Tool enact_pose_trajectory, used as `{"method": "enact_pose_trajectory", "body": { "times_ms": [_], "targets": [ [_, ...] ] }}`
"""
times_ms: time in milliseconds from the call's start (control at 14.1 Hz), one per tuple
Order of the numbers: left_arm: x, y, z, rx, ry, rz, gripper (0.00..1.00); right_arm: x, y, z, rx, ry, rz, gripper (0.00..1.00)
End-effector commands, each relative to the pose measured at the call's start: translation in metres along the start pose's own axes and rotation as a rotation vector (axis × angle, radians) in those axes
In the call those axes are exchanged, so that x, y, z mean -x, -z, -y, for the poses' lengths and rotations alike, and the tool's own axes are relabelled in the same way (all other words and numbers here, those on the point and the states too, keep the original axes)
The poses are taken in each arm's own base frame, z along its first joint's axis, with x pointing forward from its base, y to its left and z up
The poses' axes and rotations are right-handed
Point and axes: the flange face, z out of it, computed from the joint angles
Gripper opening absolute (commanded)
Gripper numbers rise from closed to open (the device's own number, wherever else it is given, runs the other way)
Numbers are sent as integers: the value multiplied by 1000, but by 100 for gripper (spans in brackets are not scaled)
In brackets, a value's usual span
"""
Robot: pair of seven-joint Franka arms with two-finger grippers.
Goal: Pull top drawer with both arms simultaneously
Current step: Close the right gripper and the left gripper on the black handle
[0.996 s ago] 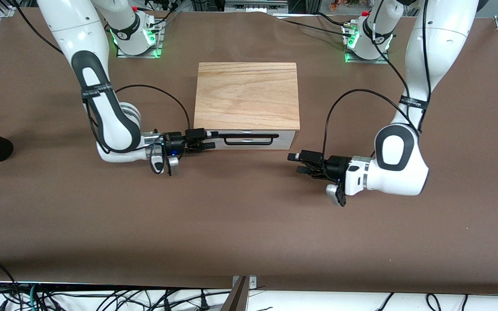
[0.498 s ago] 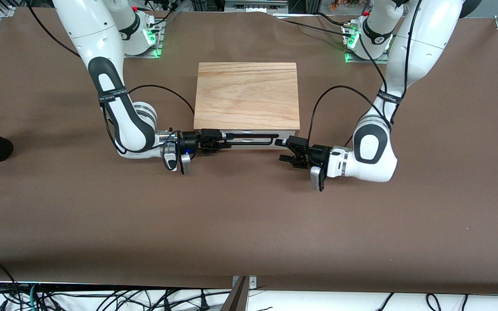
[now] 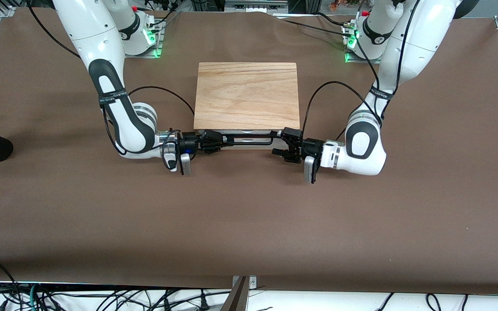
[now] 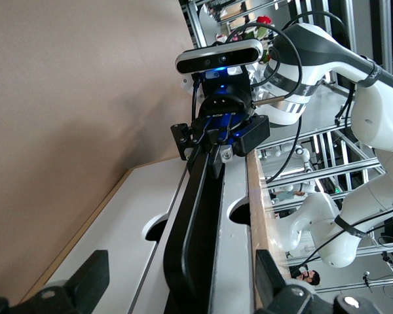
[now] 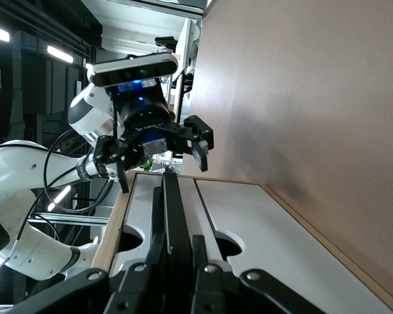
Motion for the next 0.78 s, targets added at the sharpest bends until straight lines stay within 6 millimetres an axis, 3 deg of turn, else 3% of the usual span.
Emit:
{"method": "enact_pose_trajectory", "body": {
  "times_ms": [0,213,498,712],
  "targets": [
    [14,-4,5,31,-51,-53,58,3,-4,-5,7,23,-7,0],
    [13,-3,7,35,-41,-71,33,3,-3,-5,6,23,-8,0],
    [12,-4,7,39,-38,-81,17,2,-2,-4,3,24,-10,0],
    [10,-4,12,38,-31,-85,16,1,-1,-4,2,24,-11,0]
  ]
}}
